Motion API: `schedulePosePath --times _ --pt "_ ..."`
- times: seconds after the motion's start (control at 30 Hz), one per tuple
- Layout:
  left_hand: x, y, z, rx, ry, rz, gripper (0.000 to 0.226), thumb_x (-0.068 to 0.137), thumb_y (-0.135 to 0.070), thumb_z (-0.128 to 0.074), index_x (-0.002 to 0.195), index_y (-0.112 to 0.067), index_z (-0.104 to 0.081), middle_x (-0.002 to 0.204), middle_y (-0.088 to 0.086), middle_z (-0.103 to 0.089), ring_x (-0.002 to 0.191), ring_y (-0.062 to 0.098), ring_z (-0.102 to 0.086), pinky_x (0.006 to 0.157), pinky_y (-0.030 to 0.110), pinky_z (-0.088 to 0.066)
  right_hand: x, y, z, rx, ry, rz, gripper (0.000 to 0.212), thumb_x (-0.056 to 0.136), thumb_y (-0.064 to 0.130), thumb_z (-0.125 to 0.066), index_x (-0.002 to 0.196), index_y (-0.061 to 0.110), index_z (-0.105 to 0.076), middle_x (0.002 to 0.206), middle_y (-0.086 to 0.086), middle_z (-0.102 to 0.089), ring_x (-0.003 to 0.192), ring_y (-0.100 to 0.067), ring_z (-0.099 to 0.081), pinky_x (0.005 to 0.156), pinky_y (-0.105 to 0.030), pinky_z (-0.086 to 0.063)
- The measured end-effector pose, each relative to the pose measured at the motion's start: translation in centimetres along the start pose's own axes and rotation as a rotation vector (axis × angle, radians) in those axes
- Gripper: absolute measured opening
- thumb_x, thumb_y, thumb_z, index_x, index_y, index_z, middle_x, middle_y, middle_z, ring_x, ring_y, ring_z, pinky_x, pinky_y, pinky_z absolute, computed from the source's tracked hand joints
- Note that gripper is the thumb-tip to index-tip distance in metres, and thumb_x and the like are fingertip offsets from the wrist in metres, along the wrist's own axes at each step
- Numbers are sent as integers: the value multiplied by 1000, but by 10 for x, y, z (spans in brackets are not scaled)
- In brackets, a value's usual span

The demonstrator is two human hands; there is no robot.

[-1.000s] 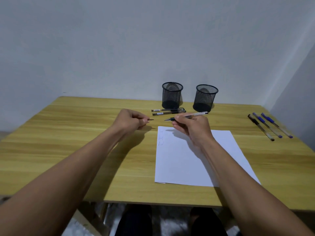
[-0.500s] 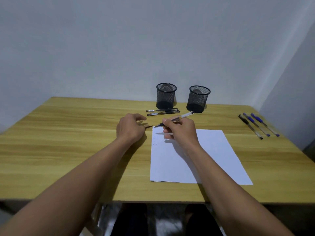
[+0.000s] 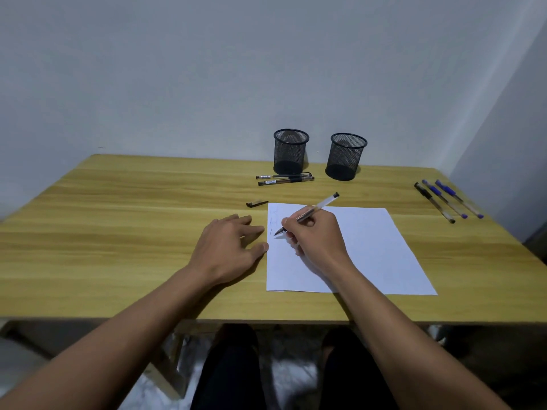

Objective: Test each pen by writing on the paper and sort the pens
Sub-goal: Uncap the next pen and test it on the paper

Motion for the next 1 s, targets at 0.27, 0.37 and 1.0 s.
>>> schedulePosePath --times 0.27,0.37,1.0 --pt "-1 -1 0 2 -9 11 52 82 -59 -61 129 -37 -63 148 -4 -49 142 18 -37 114 49 -31 -2 -1 -7 -154 45 27 15 86 27 -72 76 15 -73 70 -2 -74 72 -22 -75 72 -57 -61" --pt "-1 0 0 12 -8 15 51 83 -59 -61 130 -37 -62 149 -5 -48 142 18 -36 115 49 -30 -3 2 -4 -175 -15 32 16 90 30 -72 81 17 -75 70 2 -75 71 -17 -74 71 -52 -62" --pt "-1 3 -2 7 -17 7 54 81 -63 -58 129 -39 -62 148 -7 -49 142 17 -37 114 48 -31 -7 3 4 -247 -59 5 16 90 25 -72 81 12 -72 75 0 -74 72 -13 -72 64 -37 -63"
Point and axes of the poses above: each hand's wrist, its own x-axis towards the middle knuckle, its own z-axis out of the back of the hand, y = z × x, the point moved 8 cm from there along x, towards the middle knuckle
